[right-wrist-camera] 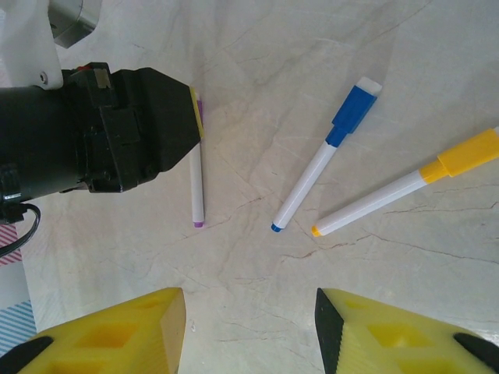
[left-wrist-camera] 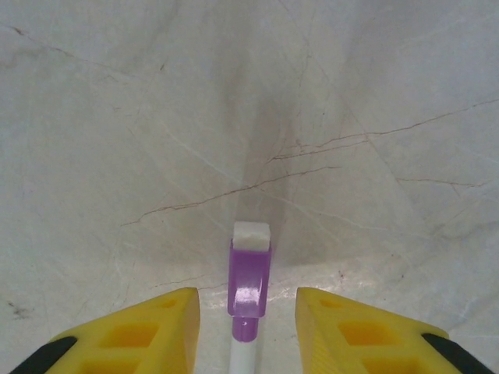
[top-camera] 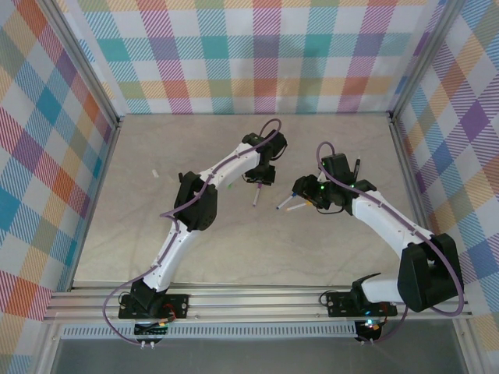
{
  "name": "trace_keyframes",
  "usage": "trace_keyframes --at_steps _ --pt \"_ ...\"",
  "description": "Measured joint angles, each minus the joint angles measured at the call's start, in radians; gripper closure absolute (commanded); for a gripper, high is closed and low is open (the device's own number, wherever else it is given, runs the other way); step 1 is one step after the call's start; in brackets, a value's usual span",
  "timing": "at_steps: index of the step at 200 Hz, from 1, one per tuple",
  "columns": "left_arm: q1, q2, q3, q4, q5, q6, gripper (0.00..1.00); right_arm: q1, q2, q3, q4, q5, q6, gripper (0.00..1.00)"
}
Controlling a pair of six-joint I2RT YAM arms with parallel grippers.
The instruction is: Open the pen caps
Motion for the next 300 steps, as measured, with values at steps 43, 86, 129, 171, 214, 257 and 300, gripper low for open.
trace_keyframes --at_steps 43,86,129,171,214,257,300 --pt "0.004 0.0 -0.001 0.0 0.0 0.0 0.68 0.0 0.0 0.0 0.0 0.003 0.0 0.51" --pt "0.005 0.014 -0.001 0.001 0.001 0.0 0.7 0.0 0.0 0.0 0.0 0.005 0.0 0.51" --pt "0.005 0.03 0.0 0.009 0.008 0.0 0.72 0.0 0.0 0.0 0.0 0.007 0.0 0.51" --pt "0.008 0.031 0.0 0.01 0.017 -0.001 0.74 0.0 0.002 0.0 0.0 0.007 0.0 0.51" --pt "0.01 0.031 0.0 0.009 0.019 -0.001 0.76 0.0 0.007 -0.002 0.0 0.006 0.0 0.52" --pt "0.012 0.031 0.0 0.007 0.018 -0.003 0.79 0.0 0.007 -0.002 0.001 0.006 0.0 0.52" --pt "0.016 0.031 0.0 0.006 0.023 -0.004 0.81 0.0 0.008 -0.005 0.005 0.005 0.0 0.52"
